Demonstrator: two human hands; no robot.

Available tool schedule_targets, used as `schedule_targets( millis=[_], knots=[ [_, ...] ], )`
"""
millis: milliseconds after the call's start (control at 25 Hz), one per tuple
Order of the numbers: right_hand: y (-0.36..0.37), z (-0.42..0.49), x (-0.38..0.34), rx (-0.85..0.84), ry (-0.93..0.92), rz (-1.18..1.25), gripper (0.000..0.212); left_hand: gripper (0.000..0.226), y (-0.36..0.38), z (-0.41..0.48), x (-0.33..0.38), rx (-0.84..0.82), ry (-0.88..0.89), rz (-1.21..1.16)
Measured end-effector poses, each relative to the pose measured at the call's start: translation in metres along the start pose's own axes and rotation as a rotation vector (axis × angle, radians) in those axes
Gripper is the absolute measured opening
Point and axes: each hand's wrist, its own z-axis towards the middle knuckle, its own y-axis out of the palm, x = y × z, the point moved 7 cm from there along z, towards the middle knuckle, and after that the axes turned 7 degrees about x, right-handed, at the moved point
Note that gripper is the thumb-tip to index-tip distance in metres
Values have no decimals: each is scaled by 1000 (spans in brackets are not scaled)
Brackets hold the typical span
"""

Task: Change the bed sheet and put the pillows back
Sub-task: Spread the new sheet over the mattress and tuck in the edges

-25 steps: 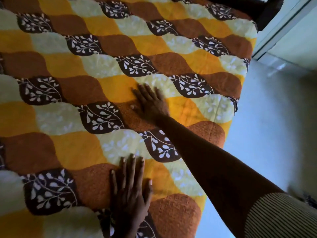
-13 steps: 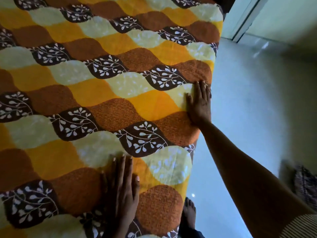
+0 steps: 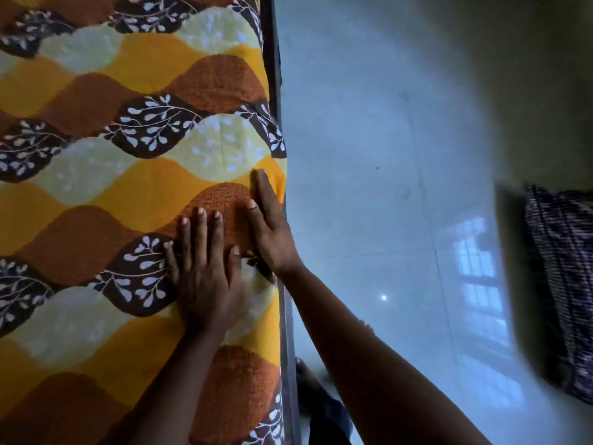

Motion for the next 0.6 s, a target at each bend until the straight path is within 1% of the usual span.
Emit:
schedule_targets(
  millis=[40,120,160,200,240,320,440,480,520,600],
  knots=[
    [-9,3,3,-5,160,207,44,55,-3,0,1,12,-9,-5],
    [-34,12,15,87,447,562,38,56,-4,2,4,6,2,20],
    [-44,17,24,148,538,669,38,56,-2,2,3,-1,1,30],
    [-51,22,32,195,601,723,38,56,-1,2,3,-8,-1,43],
    [-54,25,41,214,658,739,38,56,0,1,3,-9,0,54],
    [-54,27,54,203,743,702,38,56,1,1,4,-10,6,56],
    [-67,38,60,188,763,564,37,56,-1,3,1,-12,-7,39],
    [-75,44,58,179,748,520,37,55,-7,3,3,4,-50,-35],
    [-84,53,52,165,722,486,37,53,-15,5,10,30,-123,-167],
    [-99,81,41,133,663,433,40,43,-32,6,41,129,-325,-510]
  ],
)
